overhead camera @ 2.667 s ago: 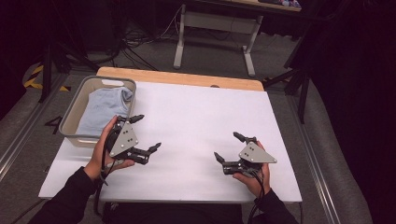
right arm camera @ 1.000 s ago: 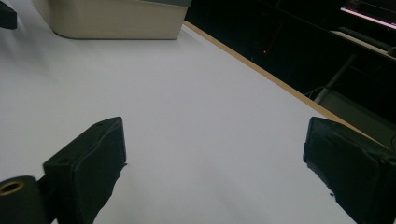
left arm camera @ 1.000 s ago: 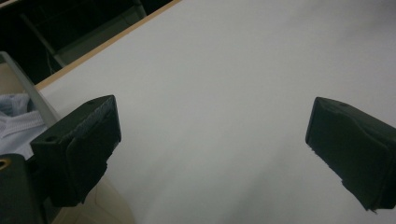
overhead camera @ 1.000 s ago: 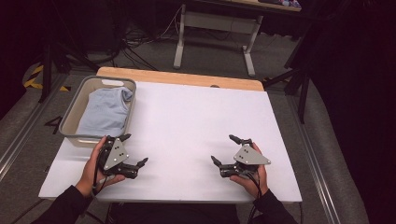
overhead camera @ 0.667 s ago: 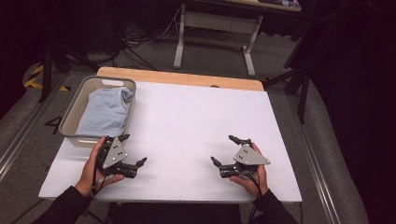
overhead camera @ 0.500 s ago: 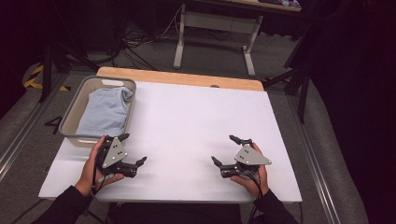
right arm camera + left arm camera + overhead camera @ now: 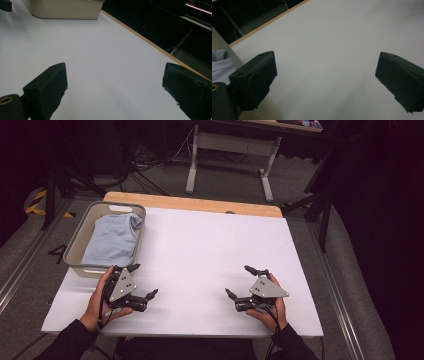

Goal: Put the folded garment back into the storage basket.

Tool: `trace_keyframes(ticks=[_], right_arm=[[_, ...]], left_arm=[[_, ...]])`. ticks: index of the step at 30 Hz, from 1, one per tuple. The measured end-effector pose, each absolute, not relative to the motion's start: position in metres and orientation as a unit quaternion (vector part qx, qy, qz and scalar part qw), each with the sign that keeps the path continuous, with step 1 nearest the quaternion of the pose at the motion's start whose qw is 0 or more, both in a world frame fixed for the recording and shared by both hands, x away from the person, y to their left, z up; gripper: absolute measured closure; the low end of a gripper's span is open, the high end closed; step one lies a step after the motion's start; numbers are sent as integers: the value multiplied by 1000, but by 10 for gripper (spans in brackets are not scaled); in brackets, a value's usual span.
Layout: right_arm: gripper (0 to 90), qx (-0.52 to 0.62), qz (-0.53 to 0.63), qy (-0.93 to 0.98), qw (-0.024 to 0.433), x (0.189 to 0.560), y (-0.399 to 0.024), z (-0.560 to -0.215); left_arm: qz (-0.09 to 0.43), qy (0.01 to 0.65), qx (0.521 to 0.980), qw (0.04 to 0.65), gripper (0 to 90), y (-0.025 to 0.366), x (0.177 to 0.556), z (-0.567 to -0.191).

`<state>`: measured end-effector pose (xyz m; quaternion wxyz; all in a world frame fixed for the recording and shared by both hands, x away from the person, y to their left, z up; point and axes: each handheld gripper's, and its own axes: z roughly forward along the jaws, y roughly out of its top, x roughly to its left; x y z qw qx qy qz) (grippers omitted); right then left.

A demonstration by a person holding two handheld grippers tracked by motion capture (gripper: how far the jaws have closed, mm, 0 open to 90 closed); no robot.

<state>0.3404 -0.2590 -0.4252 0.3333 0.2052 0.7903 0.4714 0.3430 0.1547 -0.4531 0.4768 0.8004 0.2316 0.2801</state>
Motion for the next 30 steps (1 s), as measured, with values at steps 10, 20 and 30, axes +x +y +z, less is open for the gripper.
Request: trace_keyframes(ticks=[10, 20, 30], right_arm=[[63, 207, 471, 792, 328, 341, -259, -426], [62, 205, 469, 795, 326, 343, -260, -427], [61, 209, 466, 795, 329, 343, -262, -427]], left_arm=[[273, 229, 804, 475, 48, 151, 344, -455], [271, 223, 809, 471, 50, 145, 344, -457], [267, 219, 811, 472, 51, 143, 344, -457]])
